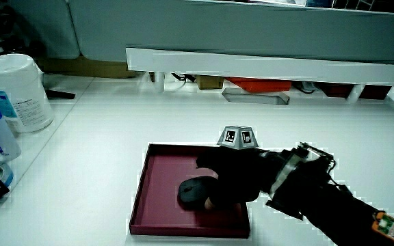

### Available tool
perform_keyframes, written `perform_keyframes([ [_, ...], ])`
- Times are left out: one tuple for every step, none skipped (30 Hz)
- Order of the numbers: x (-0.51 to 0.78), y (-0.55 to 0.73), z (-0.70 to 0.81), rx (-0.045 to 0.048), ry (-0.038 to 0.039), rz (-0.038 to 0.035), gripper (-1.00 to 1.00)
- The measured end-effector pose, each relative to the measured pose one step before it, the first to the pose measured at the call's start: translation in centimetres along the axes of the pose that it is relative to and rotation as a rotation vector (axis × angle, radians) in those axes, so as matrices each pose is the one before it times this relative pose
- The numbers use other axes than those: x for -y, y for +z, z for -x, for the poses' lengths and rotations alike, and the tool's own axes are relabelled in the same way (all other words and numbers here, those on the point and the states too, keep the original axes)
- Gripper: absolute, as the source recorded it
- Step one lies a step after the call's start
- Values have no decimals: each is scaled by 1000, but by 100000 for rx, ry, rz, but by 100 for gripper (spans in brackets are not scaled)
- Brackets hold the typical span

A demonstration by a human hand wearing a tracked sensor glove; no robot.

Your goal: Place mouse into plate

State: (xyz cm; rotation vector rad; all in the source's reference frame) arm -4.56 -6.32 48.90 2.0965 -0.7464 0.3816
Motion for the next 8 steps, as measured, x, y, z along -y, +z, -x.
perform_keyframes([
  [729,251,185,563,935,-33,-42],
  [643,172,126,2863,-438,-414,-50],
  [561,87,64,1620,204,106,-58],
  [850,235,242,1666,1451,-688,-67],
  [557,3,-6,1504,-158,399,-75],
  [622,65,-17,333,81,1092,-83],
  [492,-139,-149,442,593,2852,-92],
  [696,-30,-85,-242,1160,1144,-100],
])
